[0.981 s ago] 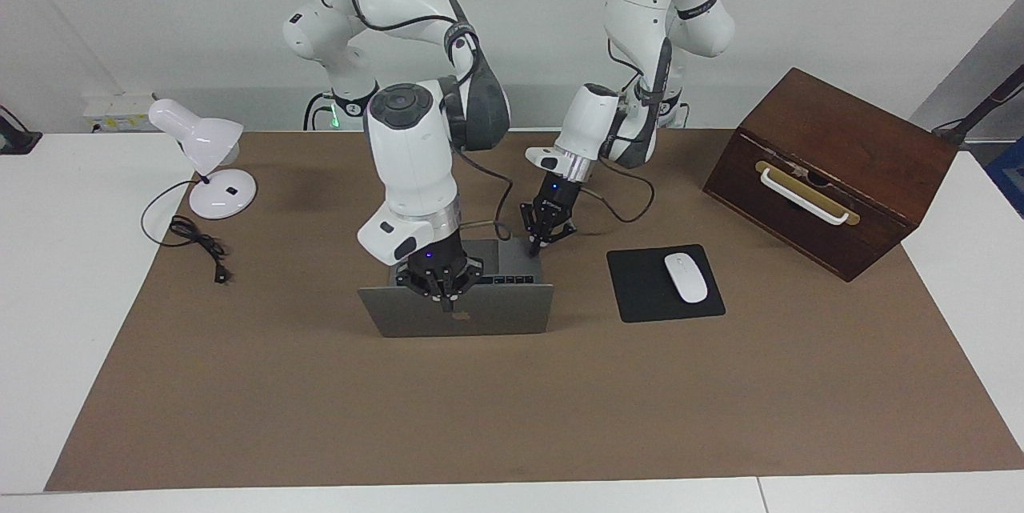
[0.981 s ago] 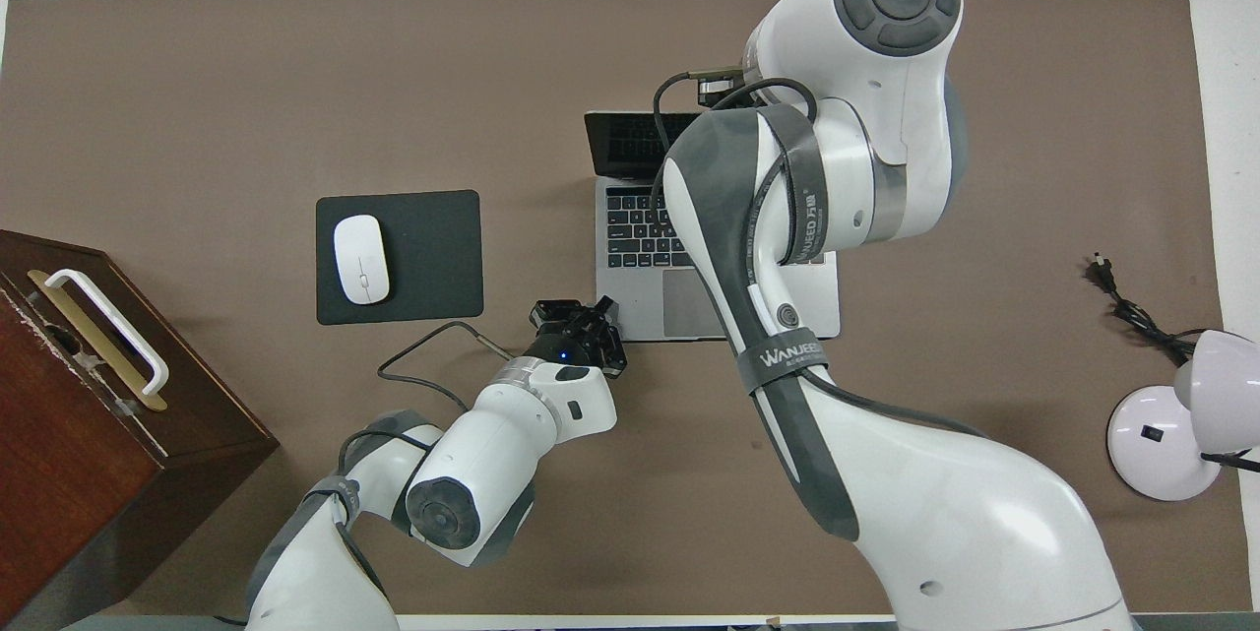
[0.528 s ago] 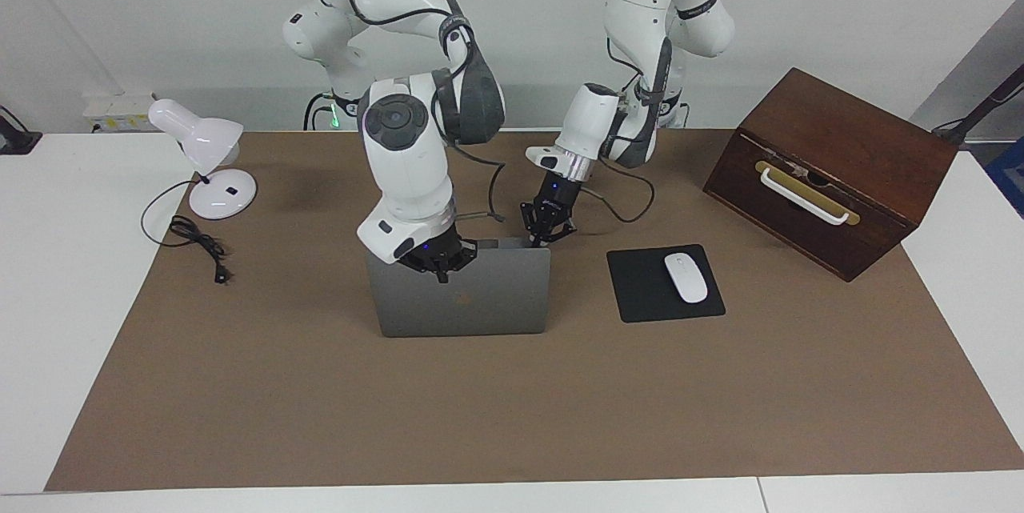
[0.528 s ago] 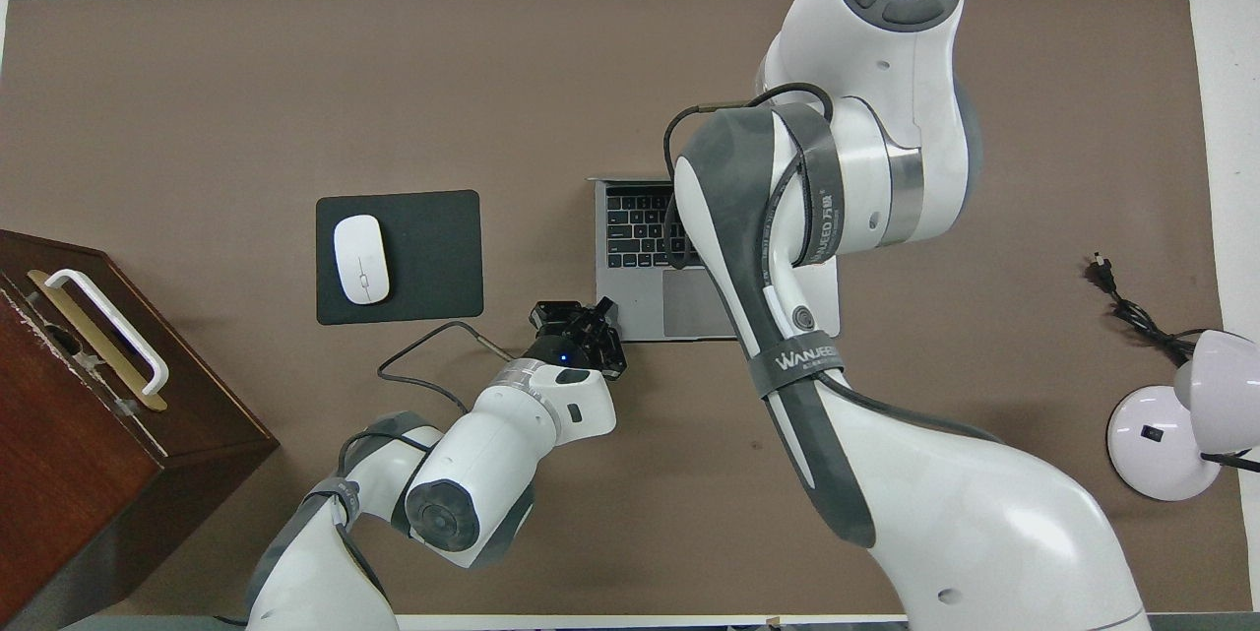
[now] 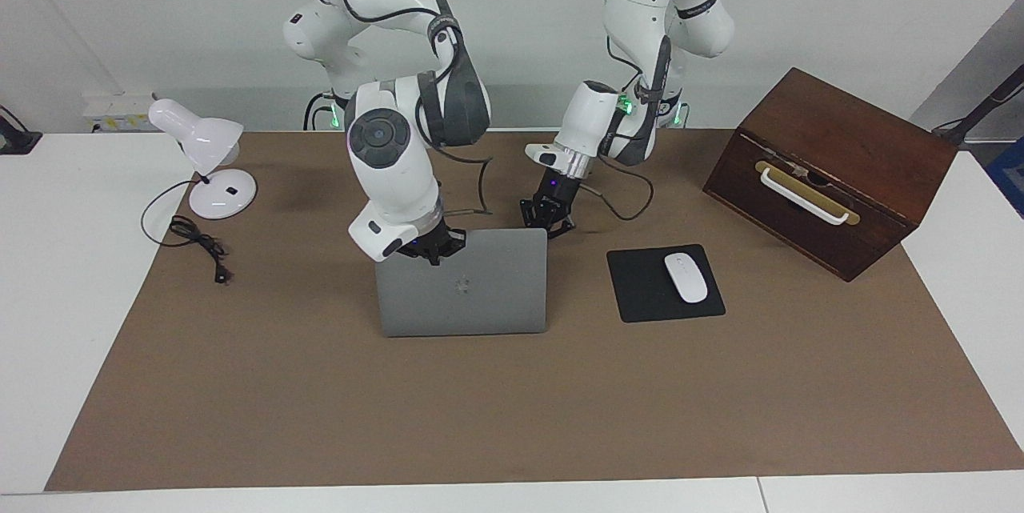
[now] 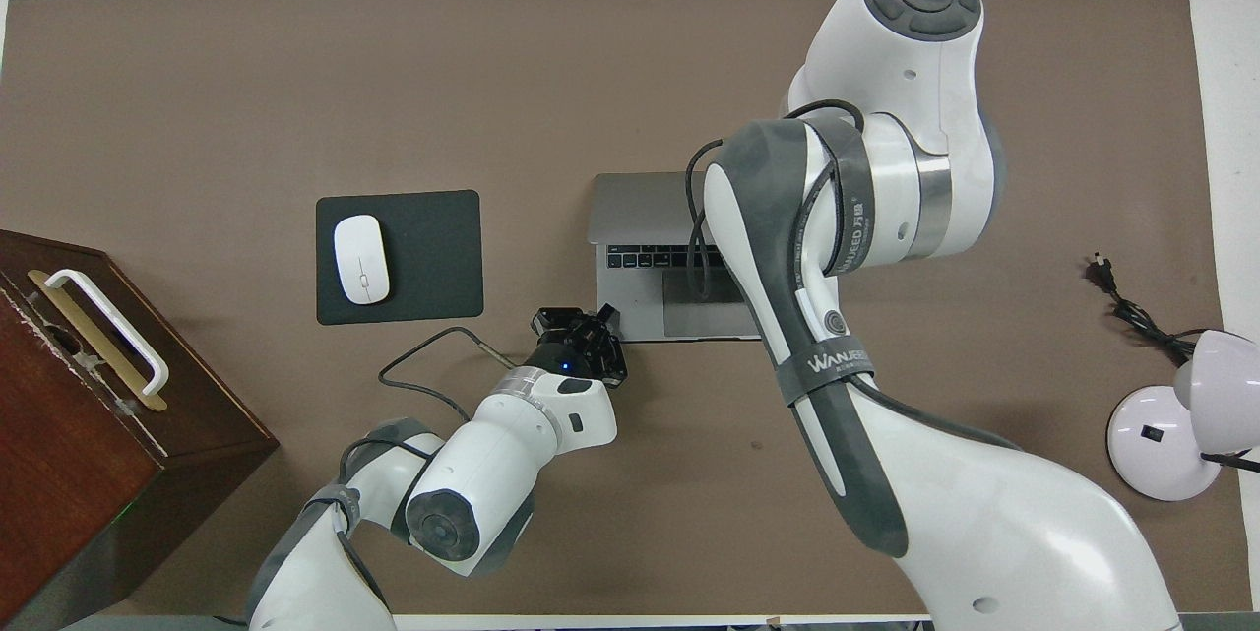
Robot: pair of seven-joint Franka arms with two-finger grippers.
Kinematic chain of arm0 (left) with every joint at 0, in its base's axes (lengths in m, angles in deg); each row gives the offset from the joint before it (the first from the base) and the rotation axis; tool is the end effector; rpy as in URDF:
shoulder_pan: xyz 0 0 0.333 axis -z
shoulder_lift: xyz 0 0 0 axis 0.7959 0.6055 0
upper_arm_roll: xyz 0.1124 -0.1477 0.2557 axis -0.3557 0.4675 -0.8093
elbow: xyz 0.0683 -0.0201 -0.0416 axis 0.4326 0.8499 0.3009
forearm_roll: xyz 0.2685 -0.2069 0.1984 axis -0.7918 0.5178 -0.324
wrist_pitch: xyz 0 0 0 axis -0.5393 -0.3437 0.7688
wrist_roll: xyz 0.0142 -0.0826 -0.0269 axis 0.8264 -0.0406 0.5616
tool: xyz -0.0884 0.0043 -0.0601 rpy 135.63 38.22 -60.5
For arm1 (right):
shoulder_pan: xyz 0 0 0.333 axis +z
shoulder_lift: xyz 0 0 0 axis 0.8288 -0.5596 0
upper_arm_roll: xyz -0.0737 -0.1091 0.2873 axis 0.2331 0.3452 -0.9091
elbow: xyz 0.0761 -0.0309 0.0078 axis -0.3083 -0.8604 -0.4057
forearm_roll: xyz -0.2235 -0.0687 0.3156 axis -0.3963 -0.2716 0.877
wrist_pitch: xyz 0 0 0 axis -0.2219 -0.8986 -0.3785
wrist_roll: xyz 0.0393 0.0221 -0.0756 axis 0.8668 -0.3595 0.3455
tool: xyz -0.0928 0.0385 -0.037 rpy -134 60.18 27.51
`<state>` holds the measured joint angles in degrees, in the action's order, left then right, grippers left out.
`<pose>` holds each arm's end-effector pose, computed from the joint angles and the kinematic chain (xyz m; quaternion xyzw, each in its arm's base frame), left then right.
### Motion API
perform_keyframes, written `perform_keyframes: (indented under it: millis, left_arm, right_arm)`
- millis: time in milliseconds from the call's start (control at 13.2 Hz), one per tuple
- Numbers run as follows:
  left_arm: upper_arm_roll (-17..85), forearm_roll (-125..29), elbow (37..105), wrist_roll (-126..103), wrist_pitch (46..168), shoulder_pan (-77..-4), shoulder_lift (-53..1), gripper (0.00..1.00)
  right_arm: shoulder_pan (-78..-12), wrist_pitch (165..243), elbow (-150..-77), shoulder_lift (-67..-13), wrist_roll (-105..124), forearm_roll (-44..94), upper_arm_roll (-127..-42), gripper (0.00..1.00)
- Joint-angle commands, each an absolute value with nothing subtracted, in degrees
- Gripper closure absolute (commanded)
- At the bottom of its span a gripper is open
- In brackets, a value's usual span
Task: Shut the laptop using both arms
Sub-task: 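Push the laptop screen down toward the keyboard with the right gripper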
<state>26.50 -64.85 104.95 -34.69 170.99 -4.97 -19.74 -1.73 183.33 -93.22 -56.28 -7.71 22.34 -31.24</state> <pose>0.3863 -0.3428 0.2641 0.8654 -0.3449 0.3492 0.1011 0.6276 0.2363 0.4283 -0.9961 0.0268 0.0775 0.0332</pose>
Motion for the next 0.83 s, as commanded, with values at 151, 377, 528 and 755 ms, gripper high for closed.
perform_keyframes:
  millis: [151, 377, 528, 755]
  left_arm:
    - [26.1, -64.3, 108.8, -35.0, 169.7, -2.7, -18.8, 1.00]
    - [26.1, -64.3, 108.8, -35.0, 169.7, -2.6, -18.7, 1.00]
    - [26.1, -64.3, 108.8, -35.0, 169.7, -2.3, -18.7, 1.00]
    - [26.1, -64.3, 109.0, -35.0, 169.7, -2.3, -18.7, 1.00]
  right_arm:
    - [1.0, 185.1, -102.1, -51.7, -6.2, 24.1, -30.6, 1.00]
    - [2.6, 192.3, -108.5, -49.3, -5.7, 24.0, -30.8, 1.00]
    - [2.8, 192.7, -109.0, -49.2, -5.7, 24.0, -30.8, 1.00]
    - [4.7, 195.6, -112.0, -48.4, -5.7, 24.0, -30.8, 1.00]
